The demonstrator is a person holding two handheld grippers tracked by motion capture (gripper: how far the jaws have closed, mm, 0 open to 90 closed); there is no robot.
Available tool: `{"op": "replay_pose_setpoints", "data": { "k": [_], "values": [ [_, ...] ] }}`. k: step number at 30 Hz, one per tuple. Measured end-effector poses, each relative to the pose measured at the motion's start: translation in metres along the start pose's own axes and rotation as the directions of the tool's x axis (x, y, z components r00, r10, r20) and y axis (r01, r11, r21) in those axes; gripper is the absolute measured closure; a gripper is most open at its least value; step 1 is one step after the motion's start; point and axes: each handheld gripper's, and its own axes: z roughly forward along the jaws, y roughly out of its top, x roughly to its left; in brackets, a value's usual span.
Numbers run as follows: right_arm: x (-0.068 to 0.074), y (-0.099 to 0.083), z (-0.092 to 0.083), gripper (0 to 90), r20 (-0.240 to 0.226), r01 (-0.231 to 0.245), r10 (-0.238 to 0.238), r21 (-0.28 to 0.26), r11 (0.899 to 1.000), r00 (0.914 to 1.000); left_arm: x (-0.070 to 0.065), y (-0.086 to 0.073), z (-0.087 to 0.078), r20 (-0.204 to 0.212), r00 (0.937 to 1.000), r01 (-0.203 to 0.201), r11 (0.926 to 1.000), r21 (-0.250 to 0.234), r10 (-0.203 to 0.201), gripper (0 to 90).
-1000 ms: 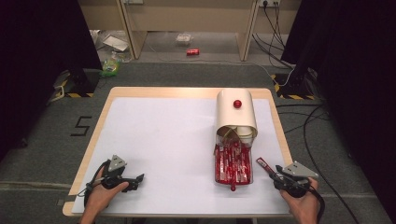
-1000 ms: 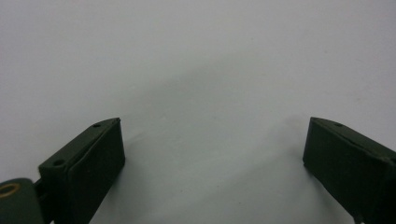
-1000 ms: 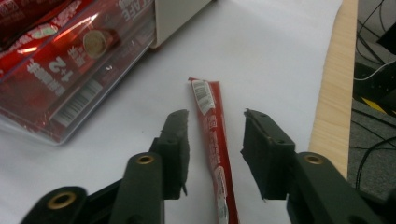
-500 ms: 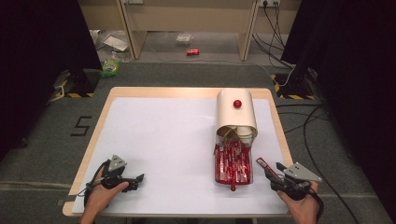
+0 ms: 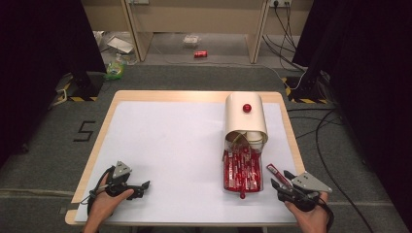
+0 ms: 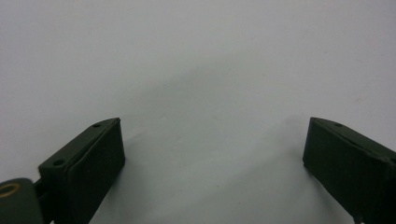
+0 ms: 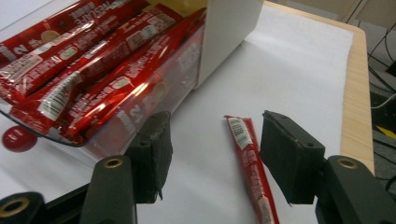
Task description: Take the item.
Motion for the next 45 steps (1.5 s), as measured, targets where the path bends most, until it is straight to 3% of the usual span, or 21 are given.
{"op": "replay_pose_setpoints", "data": {
  "k": [9, 45],
  "values": [
    [0.013, 0.001, -0.005, 42.9, -0.03, 0.011, -0.012, -0.011, 1.0, 0.9995, 0.0, 0.0, 0.0, 0.0, 1.0, 0.0, 1.0, 0.0, 0.0, 4.8],
    [0.03, -0.013, -0.024, 39.8, -0.075, 0.007, -0.007, -0.009, 1.0, 0.9971, 0.0, 0.0, 0.0, 0.0, 1.0, 0.0, 1.0, 0.0, 0.0, 4.8]
  ]
}}
